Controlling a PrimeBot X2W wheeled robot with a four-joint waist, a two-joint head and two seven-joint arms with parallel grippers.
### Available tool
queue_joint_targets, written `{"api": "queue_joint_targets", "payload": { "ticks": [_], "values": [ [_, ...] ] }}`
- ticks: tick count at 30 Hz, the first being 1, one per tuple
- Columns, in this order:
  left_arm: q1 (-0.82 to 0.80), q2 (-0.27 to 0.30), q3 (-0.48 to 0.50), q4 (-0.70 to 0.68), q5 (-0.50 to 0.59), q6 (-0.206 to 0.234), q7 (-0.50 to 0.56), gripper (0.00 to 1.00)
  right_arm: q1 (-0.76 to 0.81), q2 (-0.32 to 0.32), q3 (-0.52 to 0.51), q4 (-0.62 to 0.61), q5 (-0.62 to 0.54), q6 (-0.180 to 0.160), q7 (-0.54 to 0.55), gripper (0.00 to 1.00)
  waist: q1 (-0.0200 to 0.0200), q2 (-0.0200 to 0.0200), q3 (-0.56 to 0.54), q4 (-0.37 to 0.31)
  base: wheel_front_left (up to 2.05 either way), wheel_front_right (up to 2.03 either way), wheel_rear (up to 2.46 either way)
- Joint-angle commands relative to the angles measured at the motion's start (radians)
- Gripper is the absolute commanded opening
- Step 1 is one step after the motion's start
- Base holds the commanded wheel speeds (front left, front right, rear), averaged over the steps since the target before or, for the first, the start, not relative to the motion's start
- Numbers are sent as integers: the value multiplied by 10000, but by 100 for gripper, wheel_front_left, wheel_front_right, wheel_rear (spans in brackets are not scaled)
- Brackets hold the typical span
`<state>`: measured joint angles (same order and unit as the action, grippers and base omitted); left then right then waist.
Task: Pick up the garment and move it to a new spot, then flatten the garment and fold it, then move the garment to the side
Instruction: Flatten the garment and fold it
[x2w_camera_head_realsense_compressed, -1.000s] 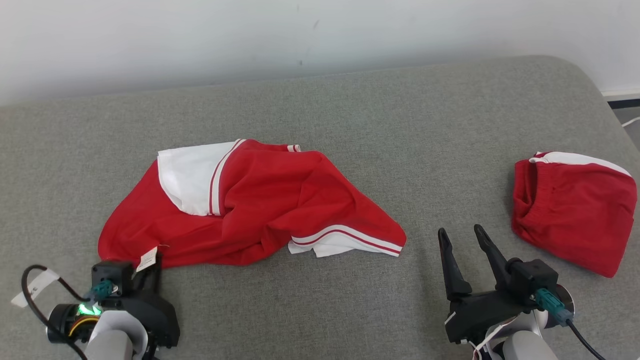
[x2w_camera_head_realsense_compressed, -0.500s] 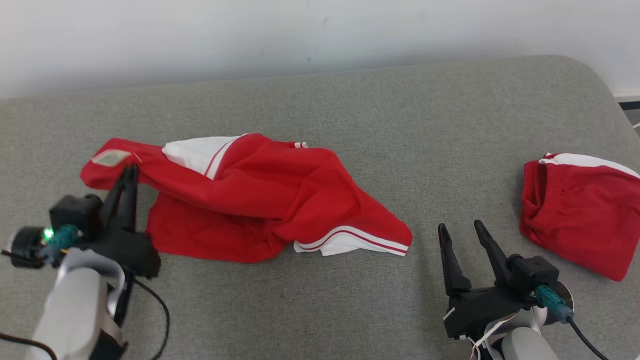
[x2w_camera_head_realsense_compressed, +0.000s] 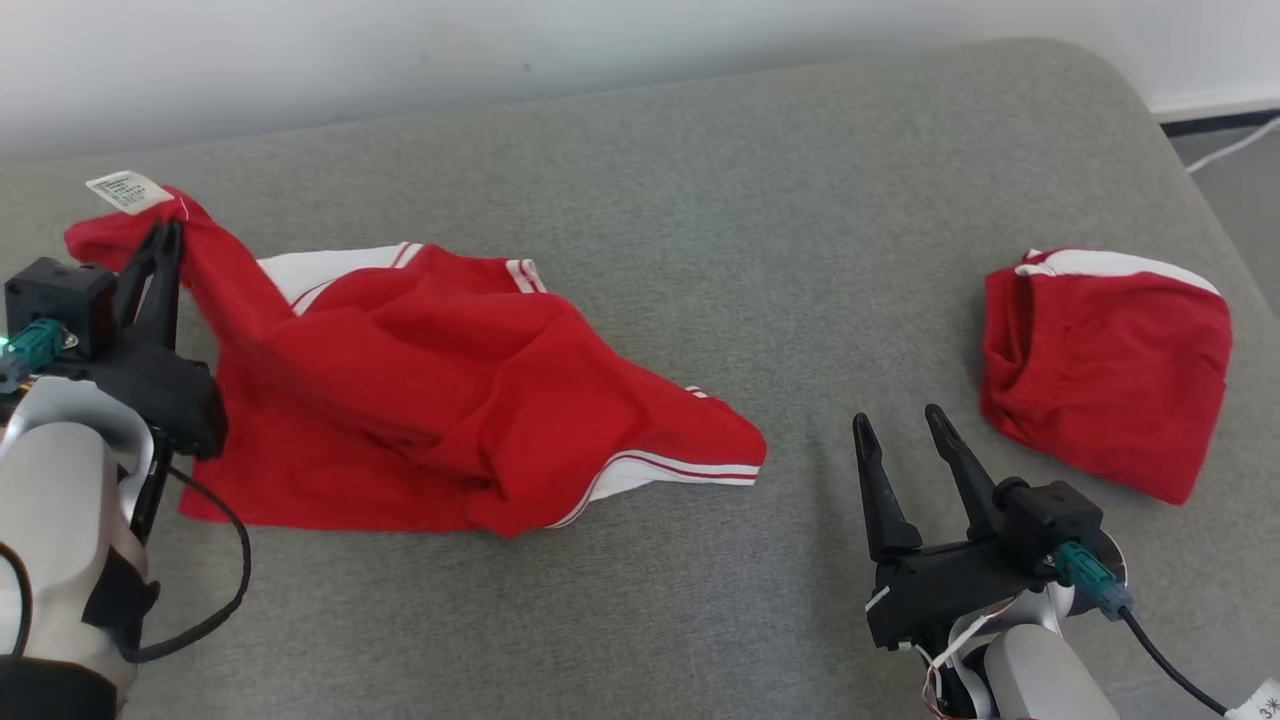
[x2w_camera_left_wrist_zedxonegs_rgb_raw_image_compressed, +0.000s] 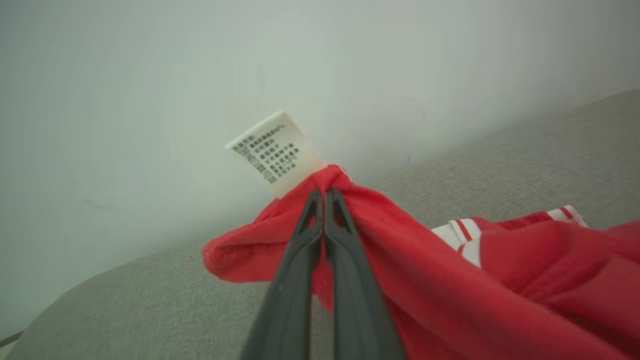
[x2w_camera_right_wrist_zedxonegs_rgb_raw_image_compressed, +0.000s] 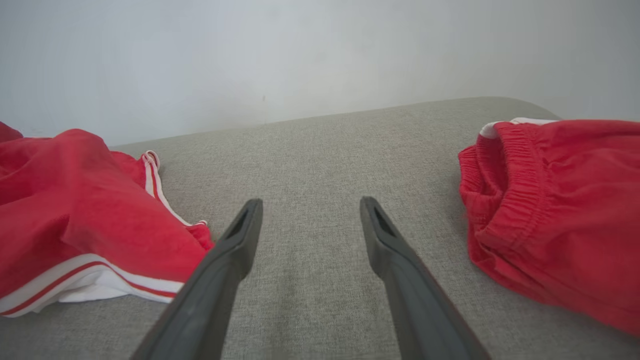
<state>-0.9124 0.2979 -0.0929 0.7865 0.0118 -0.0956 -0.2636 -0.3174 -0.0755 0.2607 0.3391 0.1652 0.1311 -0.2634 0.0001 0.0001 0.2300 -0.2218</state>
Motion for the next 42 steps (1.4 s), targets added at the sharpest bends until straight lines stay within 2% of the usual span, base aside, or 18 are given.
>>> {"api": "queue_joint_targets", "payload": {
  "ticks": [1,2,3,8,15,26,34,42],
  "values": [
    [-76,3,18,372,-39,27,-12,39,-61,12,34,-18,11,-6,-13,100,-1,-1,343,-431,0,0,0],
    [-60,-70,6,534,-95,35,-12,98,-82,9,11,-26,12,-6,-13,100,-1,-1,358,-470,0,0,0],
    [-19,-153,23,668,-163,45,-12,100,-93,3,-11,-34,6,-6,-13,100,-1,-1,364,-496,0,0,0],
    [359,-363,301,729,-564,215,-12,100,-32,-59,-121,-13,-12,-6,-13,100,-1,-1,276,-445,0,0,0],
    [1237,-992,672,-24,-987,422,-12,100,60,-128,-208,40,-108,-6,-13,100,-1,-1,-211,148,0,0,0],
    [3321,-1645,1476,-1463,-1324,325,-12,100,379,-109,-410,158,-106,-6,-13,100,-1,-1,-816,632,0,0,0],
    [4195,-2014,1613,-1040,-1226,247,-12,100,497,-153,-379,152,-100,-6,-13,100,-1,-1,-964,641,0,0,0],
    [3970,-2098,1986,-574,-1202,394,-11,100,343,-388,-324,82,-33,-6,-13,100,-1,-1,-788,395,0,0,0]
  ]
}}
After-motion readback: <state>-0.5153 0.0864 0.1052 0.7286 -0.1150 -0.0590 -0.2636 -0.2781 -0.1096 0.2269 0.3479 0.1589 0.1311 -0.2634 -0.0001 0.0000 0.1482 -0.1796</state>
